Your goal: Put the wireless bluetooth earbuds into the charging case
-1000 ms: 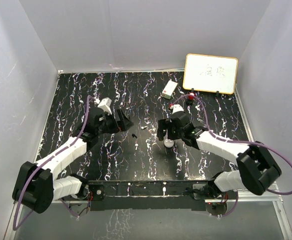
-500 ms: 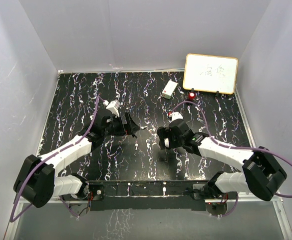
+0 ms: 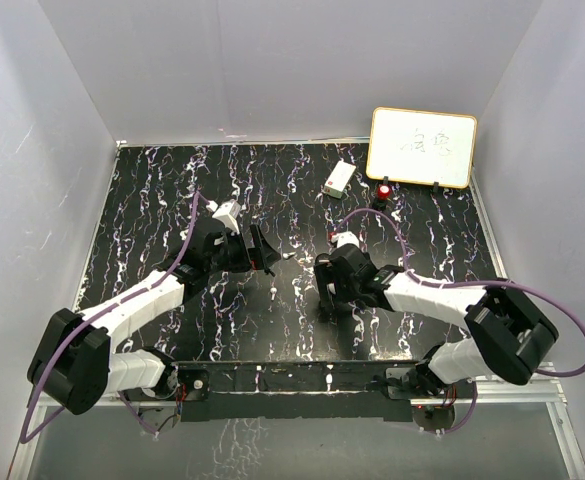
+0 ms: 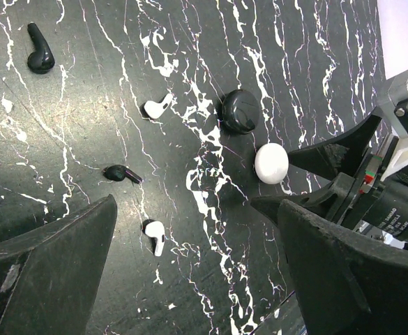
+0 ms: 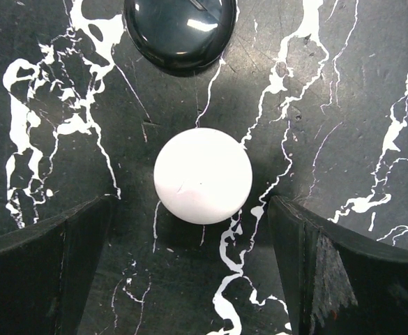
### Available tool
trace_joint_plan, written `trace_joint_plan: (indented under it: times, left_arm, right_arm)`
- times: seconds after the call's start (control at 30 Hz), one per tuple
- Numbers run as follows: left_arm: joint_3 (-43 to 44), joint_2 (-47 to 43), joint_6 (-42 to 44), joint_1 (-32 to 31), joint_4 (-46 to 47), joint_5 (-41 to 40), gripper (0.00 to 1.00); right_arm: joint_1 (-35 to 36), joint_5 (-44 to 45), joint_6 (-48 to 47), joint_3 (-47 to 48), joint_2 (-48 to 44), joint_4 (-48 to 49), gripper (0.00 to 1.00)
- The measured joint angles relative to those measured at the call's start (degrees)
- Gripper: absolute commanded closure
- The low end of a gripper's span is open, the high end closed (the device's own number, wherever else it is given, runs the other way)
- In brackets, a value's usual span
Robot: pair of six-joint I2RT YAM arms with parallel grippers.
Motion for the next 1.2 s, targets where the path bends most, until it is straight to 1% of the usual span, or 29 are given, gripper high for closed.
trace_joint_plan:
  times: [0.57,0.8,0.93,1.2]
  left_arm:
    - [0.0,0.04,0.0,0.0,-0.07,-0.31,0.02]
    - [0.0,0.04,0.0,0.0,-0.42,-0.81,0.02]
    - [0.0,0.04,0.02,0.0,-0.42,-1.07,0.02]
    - [0.0,0.04,0.02,0.0,-0.72,-1.46,0.04]
  right_arm:
    - [3.69,0.44,-0.17,1.01,2.16,2.38,0.07]
    - [4.26,1.88,-0.13,1.64,2.99,2.23,0.1]
    - [4.26,4.17,-0.09,2.51,4.46,1.25,0.14]
    - [4.26,7.06,0.17,4.55,6.51,0.0,0.28]
